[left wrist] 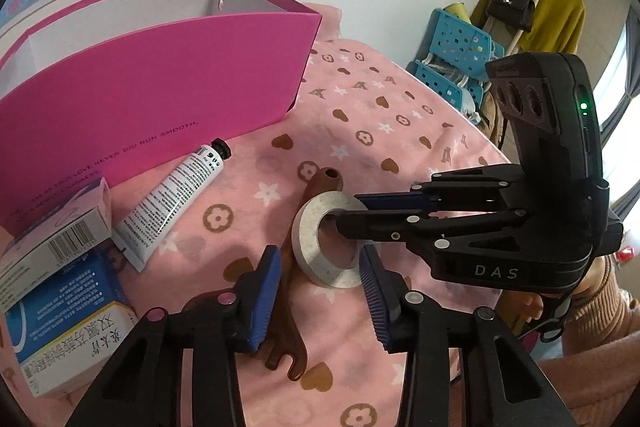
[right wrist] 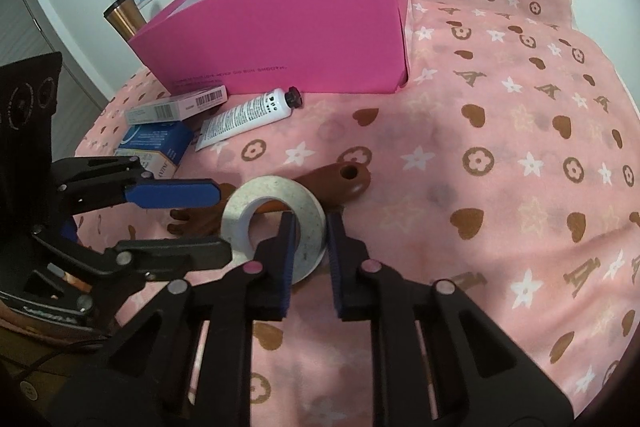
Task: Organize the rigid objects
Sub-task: 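Reach the right gripper to the white tape roll and grasp it, then carry the tape roll over the magenta box and open the right gripper, then move the right gripper to the blue-and-white medicine box and grasp it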
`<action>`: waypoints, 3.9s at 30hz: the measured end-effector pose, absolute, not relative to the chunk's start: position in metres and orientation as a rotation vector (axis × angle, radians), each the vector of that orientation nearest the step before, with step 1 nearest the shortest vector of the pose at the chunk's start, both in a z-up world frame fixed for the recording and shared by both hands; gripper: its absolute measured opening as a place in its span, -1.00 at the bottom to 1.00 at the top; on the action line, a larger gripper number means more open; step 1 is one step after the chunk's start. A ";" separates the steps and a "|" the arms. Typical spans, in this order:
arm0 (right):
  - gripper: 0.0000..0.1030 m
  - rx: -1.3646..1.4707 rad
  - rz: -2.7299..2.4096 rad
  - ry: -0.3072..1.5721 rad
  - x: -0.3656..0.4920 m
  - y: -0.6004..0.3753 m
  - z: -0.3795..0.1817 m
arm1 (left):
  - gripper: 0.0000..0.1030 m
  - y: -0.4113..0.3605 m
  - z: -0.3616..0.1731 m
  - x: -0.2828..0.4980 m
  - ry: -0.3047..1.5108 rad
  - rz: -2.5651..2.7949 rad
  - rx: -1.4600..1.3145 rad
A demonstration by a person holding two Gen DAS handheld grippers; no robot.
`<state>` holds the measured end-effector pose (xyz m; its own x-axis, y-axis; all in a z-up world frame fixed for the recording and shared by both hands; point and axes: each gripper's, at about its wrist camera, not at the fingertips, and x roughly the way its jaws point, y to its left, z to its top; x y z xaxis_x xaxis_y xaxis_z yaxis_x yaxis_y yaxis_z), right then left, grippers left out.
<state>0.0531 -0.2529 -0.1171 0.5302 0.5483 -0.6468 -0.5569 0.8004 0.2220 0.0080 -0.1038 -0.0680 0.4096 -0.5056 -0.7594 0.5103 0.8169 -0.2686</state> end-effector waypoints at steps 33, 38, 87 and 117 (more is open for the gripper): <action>-0.66 -0.101 0.656 0.570 0.052 -0.237 -0.040 | -0.22 -0.089 -0.001 0.027 0.791 -0.630 -0.030; -0.66 -0.113 0.657 0.533 0.062 -0.234 -0.021 | -0.22 -0.085 0.012 0.038 0.751 -0.618 -0.026; -0.64 -0.145 0.513 0.635 0.162 -0.208 -0.003 | -0.17 -0.071 0.009 0.143 0.823 -0.546 -0.105; -0.32 -0.035 0.901 0.729 0.086 -0.151 -0.055 | 0.13 0.090 -0.043 0.030 0.821 -0.233 -0.241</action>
<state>0.0863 -0.1506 -0.0550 0.4001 0.7009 -0.5905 -0.7239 0.6368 0.2653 0.0300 0.0901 -0.0435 0.6593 -0.2964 -0.6910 0.1111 0.9473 -0.3003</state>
